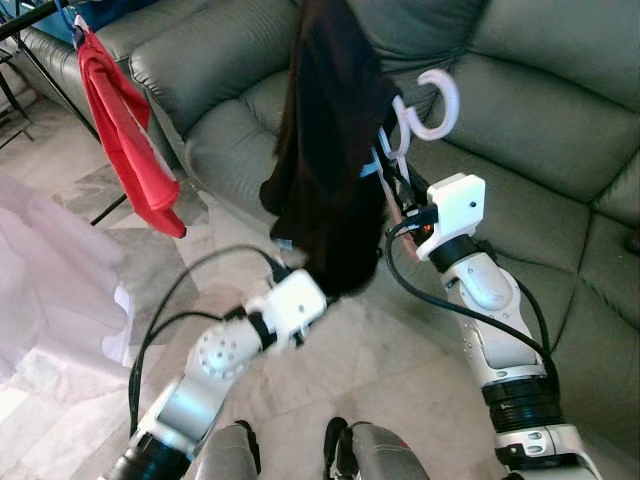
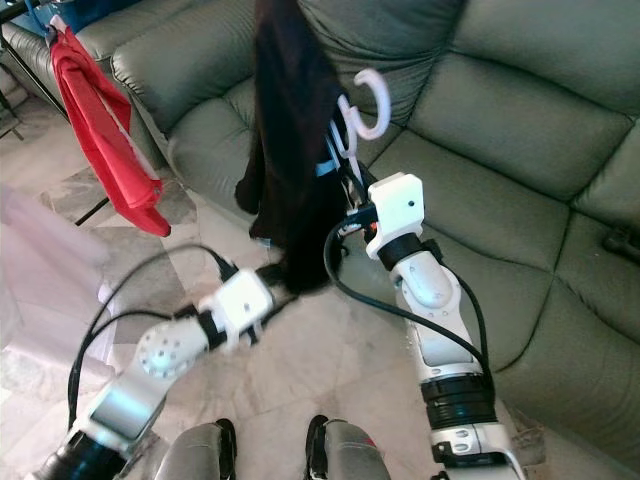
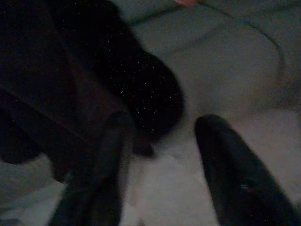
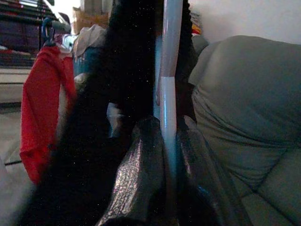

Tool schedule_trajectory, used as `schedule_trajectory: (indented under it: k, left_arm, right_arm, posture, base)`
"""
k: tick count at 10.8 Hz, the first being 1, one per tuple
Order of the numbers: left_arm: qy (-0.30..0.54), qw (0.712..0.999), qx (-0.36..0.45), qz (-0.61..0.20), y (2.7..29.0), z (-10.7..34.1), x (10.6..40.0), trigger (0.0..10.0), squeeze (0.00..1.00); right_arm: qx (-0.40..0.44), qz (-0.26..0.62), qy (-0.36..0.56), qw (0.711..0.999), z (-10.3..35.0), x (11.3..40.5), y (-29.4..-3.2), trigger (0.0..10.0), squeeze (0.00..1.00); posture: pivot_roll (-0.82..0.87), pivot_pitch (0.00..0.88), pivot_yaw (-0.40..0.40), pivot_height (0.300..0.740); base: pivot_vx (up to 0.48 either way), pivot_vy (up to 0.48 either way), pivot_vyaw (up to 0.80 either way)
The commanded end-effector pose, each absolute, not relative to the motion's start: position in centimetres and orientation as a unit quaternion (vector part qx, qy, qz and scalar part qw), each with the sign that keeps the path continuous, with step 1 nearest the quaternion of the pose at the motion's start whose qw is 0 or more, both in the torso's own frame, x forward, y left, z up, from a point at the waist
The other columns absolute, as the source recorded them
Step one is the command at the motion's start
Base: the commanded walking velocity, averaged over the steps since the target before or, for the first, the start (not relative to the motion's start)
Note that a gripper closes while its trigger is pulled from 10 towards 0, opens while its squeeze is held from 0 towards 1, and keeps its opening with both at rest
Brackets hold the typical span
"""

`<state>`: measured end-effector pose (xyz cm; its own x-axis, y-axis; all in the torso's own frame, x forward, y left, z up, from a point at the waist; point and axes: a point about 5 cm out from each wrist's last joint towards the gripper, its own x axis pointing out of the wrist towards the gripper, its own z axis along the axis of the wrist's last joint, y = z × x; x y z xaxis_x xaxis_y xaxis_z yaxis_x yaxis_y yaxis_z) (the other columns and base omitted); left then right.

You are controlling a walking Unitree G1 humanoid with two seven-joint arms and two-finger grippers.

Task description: Hang hanger

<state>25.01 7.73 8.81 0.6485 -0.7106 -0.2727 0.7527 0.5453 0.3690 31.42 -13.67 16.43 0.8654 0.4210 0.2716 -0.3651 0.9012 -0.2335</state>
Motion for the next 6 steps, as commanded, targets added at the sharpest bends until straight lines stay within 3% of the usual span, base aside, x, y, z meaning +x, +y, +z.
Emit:
schedule_trajectory:
  k: [1, 3, 6]
  left_arm:
    - [0.057, 0.869, 0.233, -0.432, 7.6, 8.6, 24.5, 10.0, 1.0]
    - [0.056, 0.874, 0.249, -0.414, 8.4, 8.6, 25.3, 10.0, 1.0]
    - [-0.001, 0.917, 0.262, -0.301, 11.3, 11.4, 28.2, 10.0, 1.0]
  right_arm:
    - [-0.101, 0.209, -0.171, 0.958, 16.5, 31.2, -13.7, 10.0, 0.0]
    - [-0.14, 0.207, -0.158, 0.955, 15.3, 31.0, -14.4, 10.0, 0.0]
    - [-0.167, 0.243, -0.13, 0.947, 13.1, 29.5, -14.8, 10.0, 0.0]
  posture:
    - [0.0, 0.18, -0.058, 0.74]
    - [0.0, 0.18, -0.056, 0.74]
    - [0.01, 0.183, -0.056, 0.74]
  base:
    - [0.0, 0.0, 0.0]
    - [0.0, 0.0, 0.0]
    - [0.0, 0.0, 0.0]
